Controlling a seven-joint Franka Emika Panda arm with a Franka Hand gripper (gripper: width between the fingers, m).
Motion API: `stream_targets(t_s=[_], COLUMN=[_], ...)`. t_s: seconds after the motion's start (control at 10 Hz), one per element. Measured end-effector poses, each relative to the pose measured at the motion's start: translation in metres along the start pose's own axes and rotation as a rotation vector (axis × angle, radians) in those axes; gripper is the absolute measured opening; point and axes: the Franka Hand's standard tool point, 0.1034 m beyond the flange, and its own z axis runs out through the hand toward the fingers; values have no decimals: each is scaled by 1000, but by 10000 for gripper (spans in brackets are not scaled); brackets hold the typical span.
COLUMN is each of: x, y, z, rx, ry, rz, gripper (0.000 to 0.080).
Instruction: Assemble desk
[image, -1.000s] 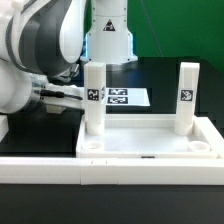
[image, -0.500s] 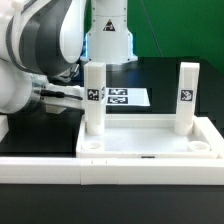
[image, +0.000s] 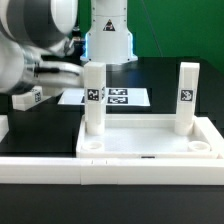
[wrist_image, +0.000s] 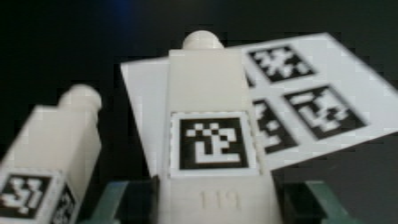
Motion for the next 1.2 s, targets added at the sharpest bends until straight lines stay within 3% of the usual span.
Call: stream_targets(t_s=[0.2, 0.6, 0.9, 1.1, 1.2], x=[-10, -2, -5, -31, -42], y=[-8, -5, -6, -10, -16], z=[-23, -26, -58, -63, -74], rx=[-26, -32, -49, -28, -23], ry=[19, 71, 260, 332, 410], rz=[-23, -28, -94, -103, -89], gripper=[287, 287, 287, 287, 288])
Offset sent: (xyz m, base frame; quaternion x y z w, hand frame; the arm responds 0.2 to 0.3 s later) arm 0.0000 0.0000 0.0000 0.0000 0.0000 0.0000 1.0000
